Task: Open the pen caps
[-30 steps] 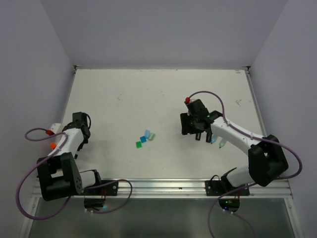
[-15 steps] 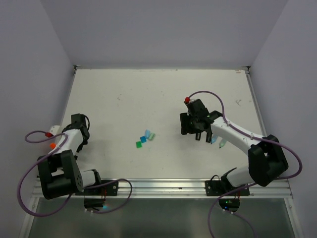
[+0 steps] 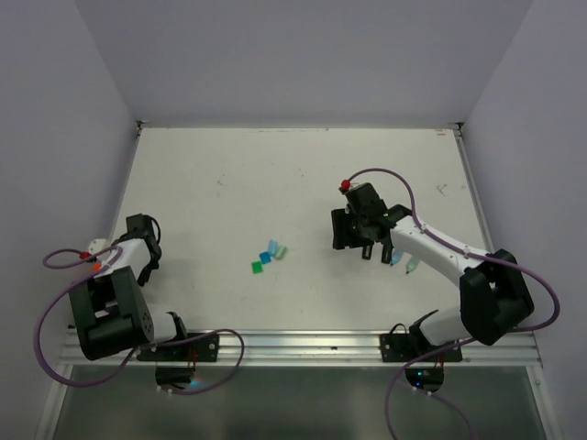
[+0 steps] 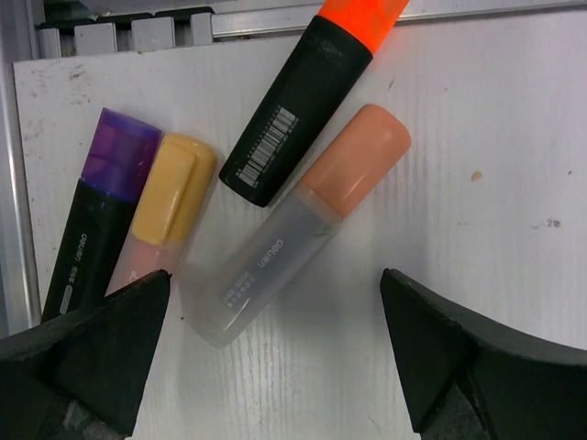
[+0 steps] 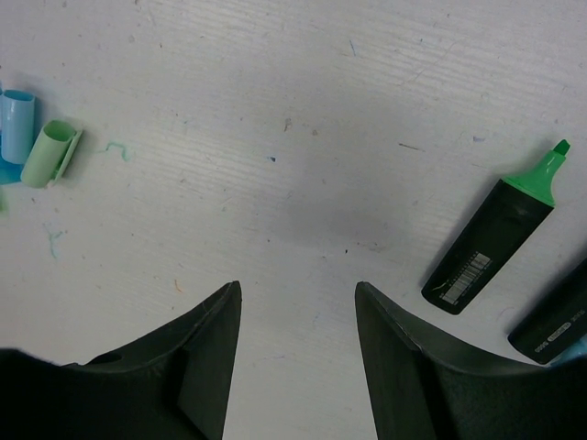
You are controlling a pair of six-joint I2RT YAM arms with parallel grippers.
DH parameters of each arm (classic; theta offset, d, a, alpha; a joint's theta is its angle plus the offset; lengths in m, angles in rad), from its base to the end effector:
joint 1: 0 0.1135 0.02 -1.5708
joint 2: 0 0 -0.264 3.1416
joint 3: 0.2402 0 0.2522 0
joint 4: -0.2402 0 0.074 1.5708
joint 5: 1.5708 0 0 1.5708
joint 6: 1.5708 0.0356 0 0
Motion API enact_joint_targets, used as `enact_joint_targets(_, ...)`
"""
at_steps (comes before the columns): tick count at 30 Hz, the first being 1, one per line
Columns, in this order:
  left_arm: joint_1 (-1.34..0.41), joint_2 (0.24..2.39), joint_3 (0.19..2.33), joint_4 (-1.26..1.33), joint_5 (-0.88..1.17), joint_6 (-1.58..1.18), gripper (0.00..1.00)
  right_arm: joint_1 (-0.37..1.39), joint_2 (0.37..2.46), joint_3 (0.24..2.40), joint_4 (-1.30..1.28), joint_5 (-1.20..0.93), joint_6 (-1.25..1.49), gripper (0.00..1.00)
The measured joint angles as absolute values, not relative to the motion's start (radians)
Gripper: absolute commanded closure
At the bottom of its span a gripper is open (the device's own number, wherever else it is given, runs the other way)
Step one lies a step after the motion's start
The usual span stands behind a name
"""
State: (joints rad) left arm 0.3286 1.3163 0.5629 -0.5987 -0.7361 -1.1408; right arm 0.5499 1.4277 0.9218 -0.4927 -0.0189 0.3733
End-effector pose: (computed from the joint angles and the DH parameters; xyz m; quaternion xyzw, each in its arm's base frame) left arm 0.1769 0.0856 0.1472 -0.6509 0.6619 0.2883 0.2348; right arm 0.2427 0.1495 0.2164 -0.0872 0.9553 0.1338 0.2486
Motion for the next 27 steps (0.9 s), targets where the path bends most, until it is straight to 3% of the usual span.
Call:
enact_joint_targets(8,0.364,1.363,0.582,-0.519,-0.735,-1.103,0.01,0.551,1.418,0.922,-0.493,-0.019,0.373,0.44)
enact_joint_targets(18,0.373,1.393,0.593,-0.430,-0.716,-1.029,0.11,0.551,1.407,0.922,-0.495,-0.017,0.373,0.43)
enact_joint_targets(27,0.386,1.376,0.577,-0.388,-0.673,-0.989,0.13,0.551,1.369,0.967,-0.535,-0.014,0.373,0.43)
